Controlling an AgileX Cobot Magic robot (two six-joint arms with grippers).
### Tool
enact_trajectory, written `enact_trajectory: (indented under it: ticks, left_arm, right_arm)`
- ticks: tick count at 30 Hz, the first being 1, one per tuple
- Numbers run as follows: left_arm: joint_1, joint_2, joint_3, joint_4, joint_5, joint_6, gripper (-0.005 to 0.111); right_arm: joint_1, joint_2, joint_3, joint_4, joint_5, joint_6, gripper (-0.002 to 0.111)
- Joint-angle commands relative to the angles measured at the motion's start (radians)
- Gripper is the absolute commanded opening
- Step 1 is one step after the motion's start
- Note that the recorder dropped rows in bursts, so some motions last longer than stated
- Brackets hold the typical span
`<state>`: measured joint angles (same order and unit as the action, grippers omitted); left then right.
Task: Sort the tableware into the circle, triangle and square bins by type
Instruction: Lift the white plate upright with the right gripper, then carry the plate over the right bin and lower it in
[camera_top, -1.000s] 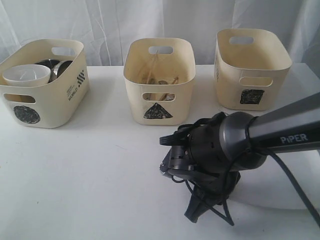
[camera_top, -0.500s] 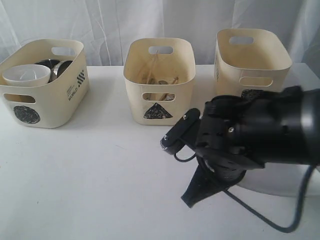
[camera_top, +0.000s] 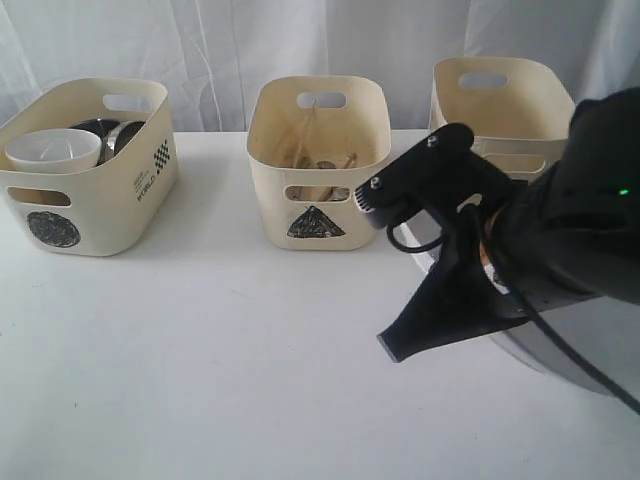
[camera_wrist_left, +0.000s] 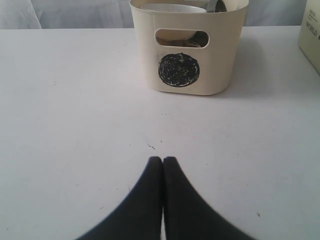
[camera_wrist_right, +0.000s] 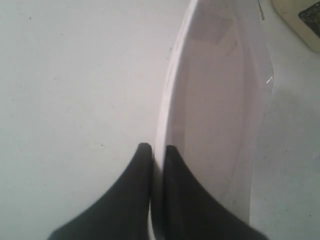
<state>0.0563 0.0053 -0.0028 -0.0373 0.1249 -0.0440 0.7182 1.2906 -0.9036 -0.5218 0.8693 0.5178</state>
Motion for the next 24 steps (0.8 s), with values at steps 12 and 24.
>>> enact_trajectory:
  ticks: [12, 24]
  left_arm:
    - [0.001, -0.005, 0.003, -0.004, 0.003, -0.004, 0.000]
    - [0.001, -0.005, 0.003, -0.004, 0.003, -0.002, 0.000]
  right_arm:
    - [-0.052, -0.247, -0.002, -0.031, -0.125, 0.088, 0.000]
    - [-0.073, -0.282, -0.054, -0.025, -0.132, 0.088, 0.000]
